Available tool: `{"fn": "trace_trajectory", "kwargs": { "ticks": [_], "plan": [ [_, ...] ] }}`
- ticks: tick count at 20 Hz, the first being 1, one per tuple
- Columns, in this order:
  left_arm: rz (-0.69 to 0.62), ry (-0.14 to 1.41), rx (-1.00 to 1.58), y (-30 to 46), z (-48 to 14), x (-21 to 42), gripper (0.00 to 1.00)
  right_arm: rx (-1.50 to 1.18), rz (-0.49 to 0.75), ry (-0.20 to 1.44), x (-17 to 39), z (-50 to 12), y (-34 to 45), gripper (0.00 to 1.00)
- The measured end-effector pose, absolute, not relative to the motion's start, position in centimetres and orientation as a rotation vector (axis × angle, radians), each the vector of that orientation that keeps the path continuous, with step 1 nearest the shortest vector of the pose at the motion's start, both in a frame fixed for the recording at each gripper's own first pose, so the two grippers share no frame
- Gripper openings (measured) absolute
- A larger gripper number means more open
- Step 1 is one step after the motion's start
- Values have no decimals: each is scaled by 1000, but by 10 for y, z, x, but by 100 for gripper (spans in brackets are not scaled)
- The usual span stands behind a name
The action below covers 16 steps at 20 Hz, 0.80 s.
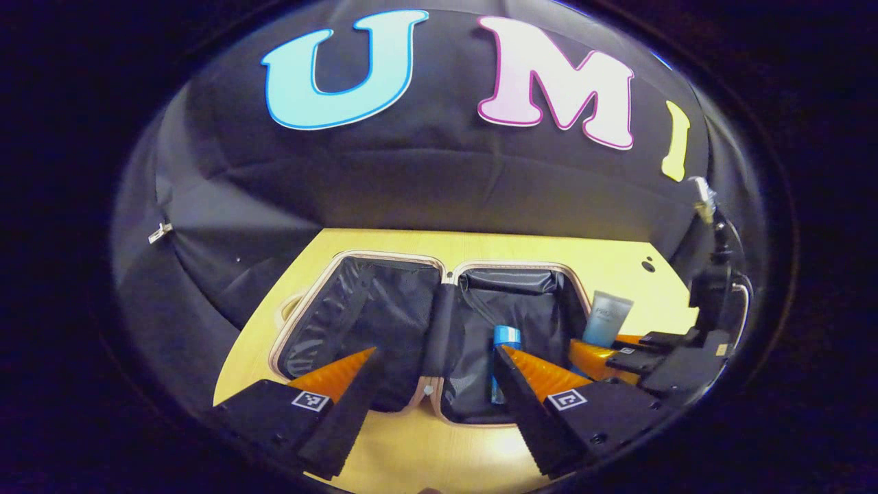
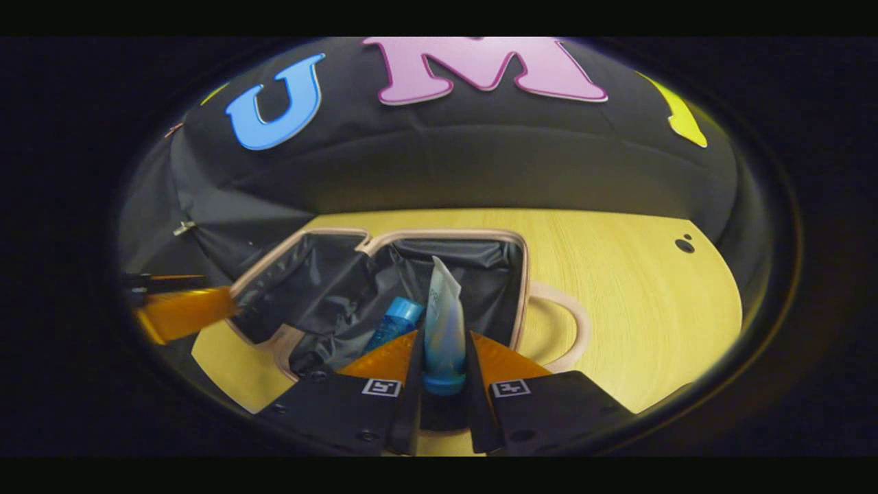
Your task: First open the suitcase, pack the skin care products into it, and then close the suitcase.
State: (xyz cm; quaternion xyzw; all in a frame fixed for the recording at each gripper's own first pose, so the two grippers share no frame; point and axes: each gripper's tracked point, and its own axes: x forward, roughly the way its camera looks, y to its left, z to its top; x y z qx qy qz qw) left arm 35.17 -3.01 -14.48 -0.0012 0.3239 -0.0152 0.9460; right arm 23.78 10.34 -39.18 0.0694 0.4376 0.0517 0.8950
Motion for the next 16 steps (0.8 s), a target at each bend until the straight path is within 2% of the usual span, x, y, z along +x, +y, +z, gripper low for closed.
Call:
{"fn": "trace_trajectory", "kwargs": {
  "ticks": [4, 5, 6, 8, 9, 10, 11, 12, 13, 14, 15, 16],
  "plan": [
    [-6, 660, -46, -6, -150, 340, 99, 194, 84, 1016, 231, -413, 121, 33],
    [5, 651, -68, 0, -150, 339, 99, 178, 79, 1022, 232, -417, 122, 40],
    [7, 651, -100, 4, -152, 340, 99, 164, 69, 1030, 233, -423, 123, 33],
    [27, 660, -133, 22, -160, 341, 97, 159, 30, 1043, 235, -430, 118, 33],
    [52, 665, -137, 35, -165, 343, 97, 166, 6, 1050, 238, -432, 115, 37],
    [80, 667, -138, 50, -167, 345, 97, 168, -2, 1047, 239, -431, 113, 27],
    [128, 657, -132, 68, -168, 347, 96, 171, 3, 1041, 241, -428, 114, 36],
    [170, 642, -138, 88, -169, 351, 97, 178, 15, 1032, 241, -426, 117, 39],
    [195, 631, -155, 107, -170, 354, 97, 189, 30, 1018, 242, -418, 120, 51],
    [222, 634, -177, 128, -174, 358, 96, 190, 42, 995, 244, -410, 123, 58],
    [246, 638, -198, 147, -179, 361, 96, 183, 51, 960, 246, -399, 123, 77],
    [257, 642, -216, 167, -182, 366, 96, 173, 60, 917, 250, -387, 122, 84]
  ]
}}
